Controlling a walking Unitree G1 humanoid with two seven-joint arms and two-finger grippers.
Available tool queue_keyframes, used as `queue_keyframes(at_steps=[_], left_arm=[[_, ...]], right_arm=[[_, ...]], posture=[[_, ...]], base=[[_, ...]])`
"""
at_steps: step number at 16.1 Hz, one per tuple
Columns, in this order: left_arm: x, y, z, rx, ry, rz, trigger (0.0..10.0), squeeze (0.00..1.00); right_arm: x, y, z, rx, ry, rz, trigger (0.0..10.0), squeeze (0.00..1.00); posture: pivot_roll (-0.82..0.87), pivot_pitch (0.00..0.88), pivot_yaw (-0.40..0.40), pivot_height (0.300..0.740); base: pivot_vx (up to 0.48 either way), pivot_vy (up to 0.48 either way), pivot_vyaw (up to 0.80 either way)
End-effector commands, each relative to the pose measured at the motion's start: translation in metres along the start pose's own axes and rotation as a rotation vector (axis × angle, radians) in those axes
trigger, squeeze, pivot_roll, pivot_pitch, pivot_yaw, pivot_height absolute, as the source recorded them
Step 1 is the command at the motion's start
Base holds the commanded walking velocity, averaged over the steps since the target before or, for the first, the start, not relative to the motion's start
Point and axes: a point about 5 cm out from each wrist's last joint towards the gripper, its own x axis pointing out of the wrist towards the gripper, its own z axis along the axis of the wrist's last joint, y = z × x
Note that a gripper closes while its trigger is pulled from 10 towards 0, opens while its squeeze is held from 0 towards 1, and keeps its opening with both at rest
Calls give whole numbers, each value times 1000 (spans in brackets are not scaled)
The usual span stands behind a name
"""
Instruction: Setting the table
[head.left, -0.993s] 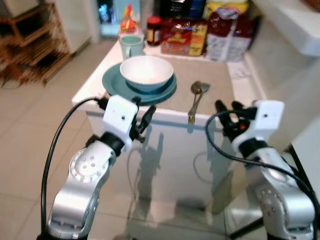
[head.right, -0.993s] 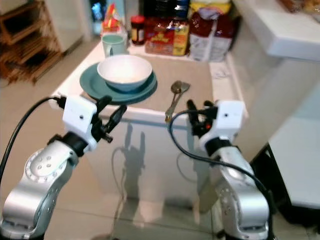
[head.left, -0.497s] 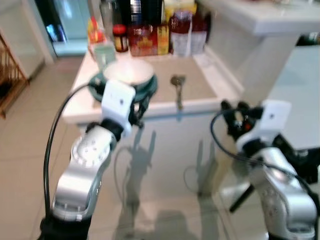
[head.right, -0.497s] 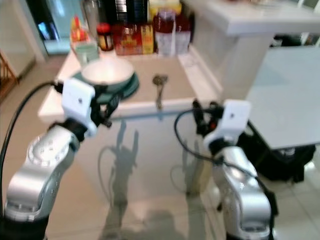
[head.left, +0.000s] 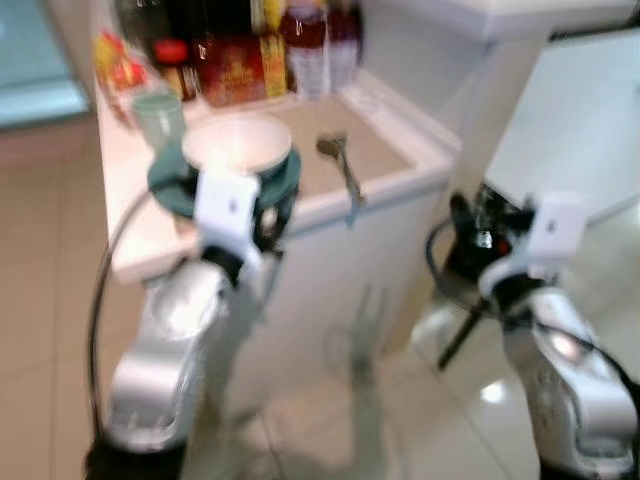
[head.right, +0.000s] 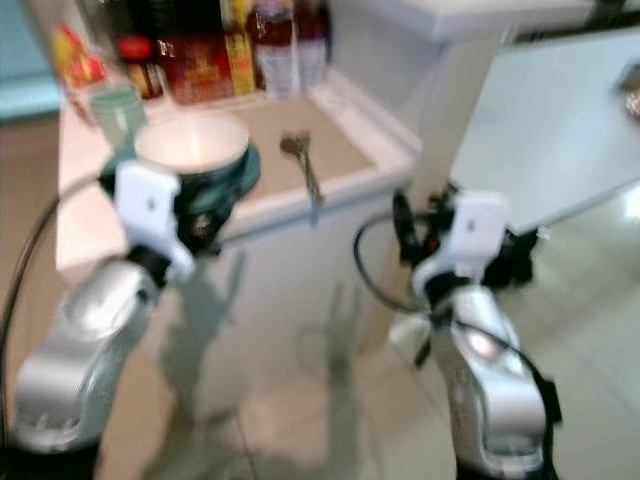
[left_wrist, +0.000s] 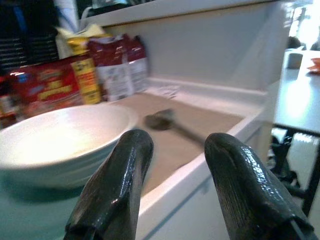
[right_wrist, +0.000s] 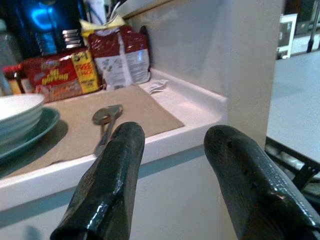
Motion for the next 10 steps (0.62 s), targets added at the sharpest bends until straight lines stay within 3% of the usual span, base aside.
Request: queue_keyframes(at_steps=[1,4,10], left_arm=[[-2,0,6,27,-30,9,10000,0],[0,-1,17,35,-76,-2,10000,0],[3,1,21,69,-72,-24,10000,0]], right_arm=[[4,1,5,-30,-21,17,10000,0],[14,4,13,-26,-59,30,10000,0],[26,3,17,-43,-82,42,10000,0]], posture=[[56,17,-31,740],[61,14,-37,740],[73,0,-34,740]], base=[[0,0,0],[324,0,800],[421,0,800]])
